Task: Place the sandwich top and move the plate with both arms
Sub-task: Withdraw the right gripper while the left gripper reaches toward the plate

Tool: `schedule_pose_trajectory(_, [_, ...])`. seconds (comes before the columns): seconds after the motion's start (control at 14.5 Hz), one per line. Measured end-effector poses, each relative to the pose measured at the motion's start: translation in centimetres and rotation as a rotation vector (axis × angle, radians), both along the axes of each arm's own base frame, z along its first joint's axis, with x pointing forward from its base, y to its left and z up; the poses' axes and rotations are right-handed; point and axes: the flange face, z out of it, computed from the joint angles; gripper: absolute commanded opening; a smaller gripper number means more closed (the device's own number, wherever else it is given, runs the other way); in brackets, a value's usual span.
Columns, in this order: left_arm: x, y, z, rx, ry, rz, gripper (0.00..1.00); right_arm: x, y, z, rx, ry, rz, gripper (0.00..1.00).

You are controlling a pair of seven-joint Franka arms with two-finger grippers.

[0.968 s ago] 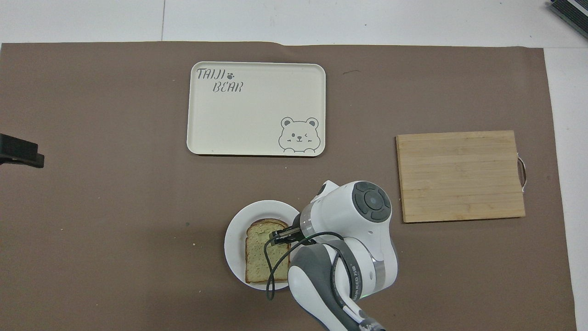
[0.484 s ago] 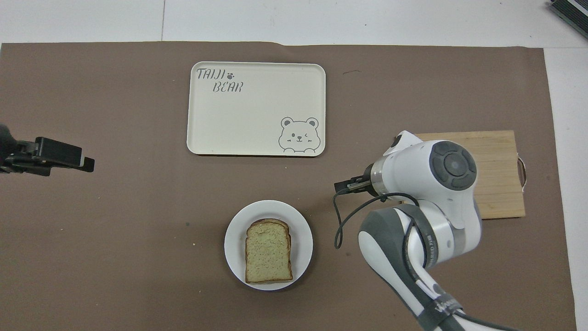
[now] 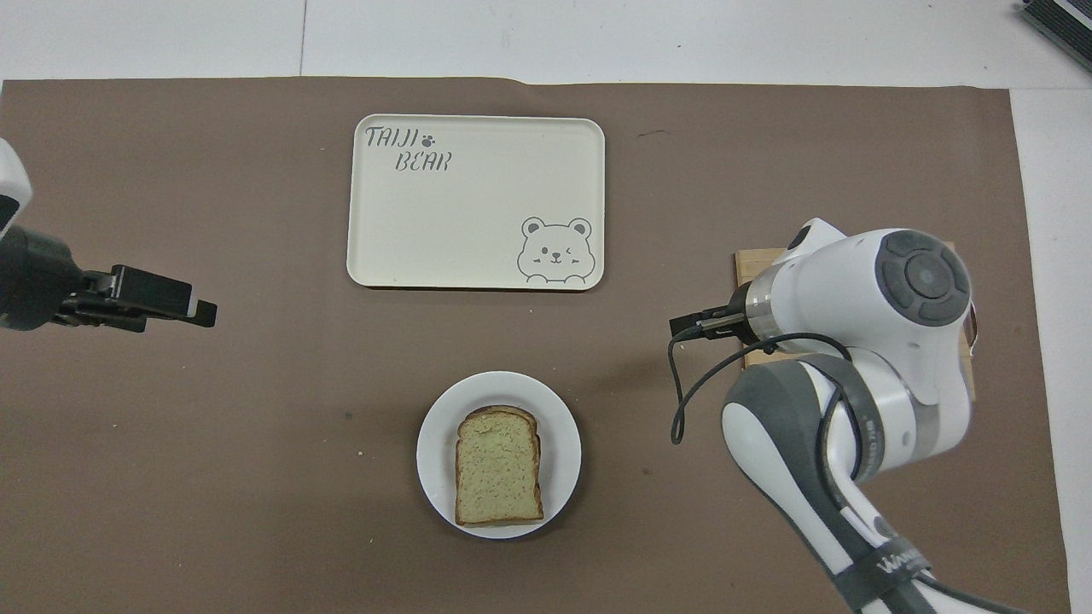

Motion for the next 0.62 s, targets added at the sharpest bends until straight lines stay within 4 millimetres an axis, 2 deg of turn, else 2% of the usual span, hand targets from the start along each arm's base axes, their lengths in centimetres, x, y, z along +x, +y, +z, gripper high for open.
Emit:
schedule_pose_trajectory(0.35, [-1.6,-0.3,-6.0,-0.092,-0.026,-0.038,1.0,1.5,-4.6,4.8,-0.008,-0.034,-0.073,1.0])
schedule_pose_trajectory(0.62, [-3.5,-0.7,-12.4,-0.179,-0.065,-0.082,1.0,1.7,-7.8,8.2,-0.017,-0.077,-0.121,1.0])
